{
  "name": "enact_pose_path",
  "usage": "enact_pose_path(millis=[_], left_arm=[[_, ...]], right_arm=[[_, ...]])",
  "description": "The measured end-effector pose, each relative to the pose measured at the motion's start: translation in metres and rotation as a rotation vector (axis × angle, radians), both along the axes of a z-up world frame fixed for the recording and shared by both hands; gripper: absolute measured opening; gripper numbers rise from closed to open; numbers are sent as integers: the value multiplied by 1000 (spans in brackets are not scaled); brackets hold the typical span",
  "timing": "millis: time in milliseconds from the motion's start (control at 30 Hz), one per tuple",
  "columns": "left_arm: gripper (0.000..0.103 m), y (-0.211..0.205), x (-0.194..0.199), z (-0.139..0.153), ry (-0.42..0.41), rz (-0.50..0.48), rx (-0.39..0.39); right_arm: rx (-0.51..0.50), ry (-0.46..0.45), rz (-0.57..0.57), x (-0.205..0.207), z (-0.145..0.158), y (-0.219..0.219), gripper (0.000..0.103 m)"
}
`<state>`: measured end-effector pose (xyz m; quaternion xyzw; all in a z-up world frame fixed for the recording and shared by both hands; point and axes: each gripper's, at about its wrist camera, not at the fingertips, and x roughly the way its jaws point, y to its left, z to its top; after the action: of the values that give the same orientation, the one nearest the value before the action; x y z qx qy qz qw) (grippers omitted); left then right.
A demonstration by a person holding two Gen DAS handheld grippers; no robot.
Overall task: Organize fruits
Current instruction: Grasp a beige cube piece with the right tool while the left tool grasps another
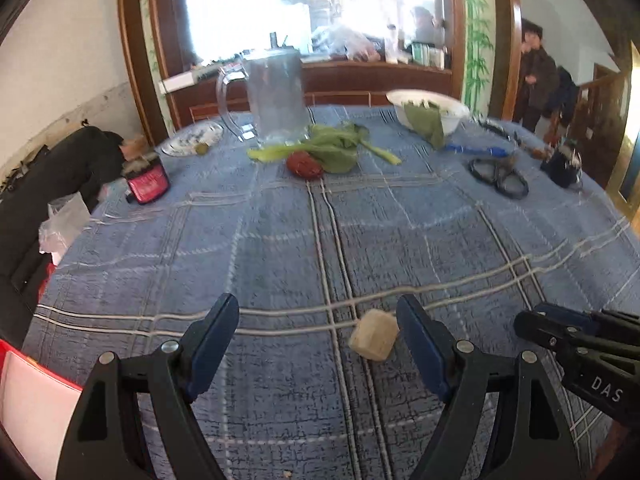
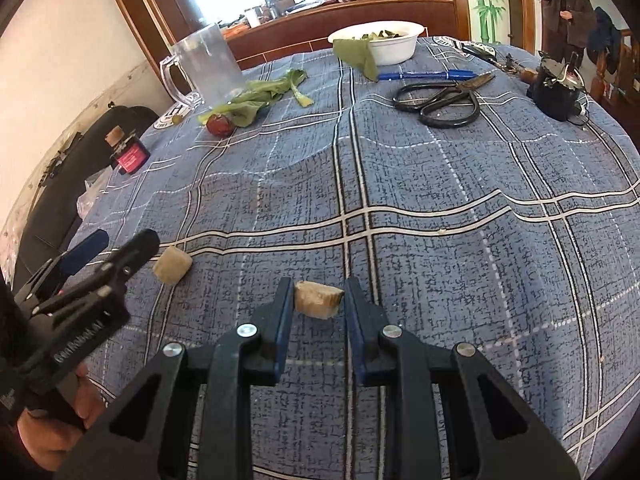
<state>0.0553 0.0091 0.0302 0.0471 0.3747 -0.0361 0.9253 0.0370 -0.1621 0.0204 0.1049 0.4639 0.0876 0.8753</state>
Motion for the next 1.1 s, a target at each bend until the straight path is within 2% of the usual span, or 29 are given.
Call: enact_pose_path(millis=[200, 367, 500, 567, 700, 800, 1100], left_arm=[[80, 6, 5, -7, 49, 1, -55], [73, 5, 7, -12, 82, -31, -99], [56, -3, 13, -19, 136, -56, -92], [56, -7, 12, -19, 136, -62, -75], [41, -11, 11, -18, 135, -93, -79], [24, -12, 10, -18, 131, -101, -80], [25, -15, -2, -11, 132, -120, -144]], right_arm=[[2, 6, 10, 0, -1, 2, 27], [0, 5, 11, 0, -2, 2, 27], [7, 8, 10, 1, -2, 1, 27], [5, 9, 9, 1, -2, 2, 27], [14, 15, 4, 1, -1, 0, 27], [11, 15, 1, 1, -1, -1, 27], [12, -14, -10, -3, 7, -3, 27]])
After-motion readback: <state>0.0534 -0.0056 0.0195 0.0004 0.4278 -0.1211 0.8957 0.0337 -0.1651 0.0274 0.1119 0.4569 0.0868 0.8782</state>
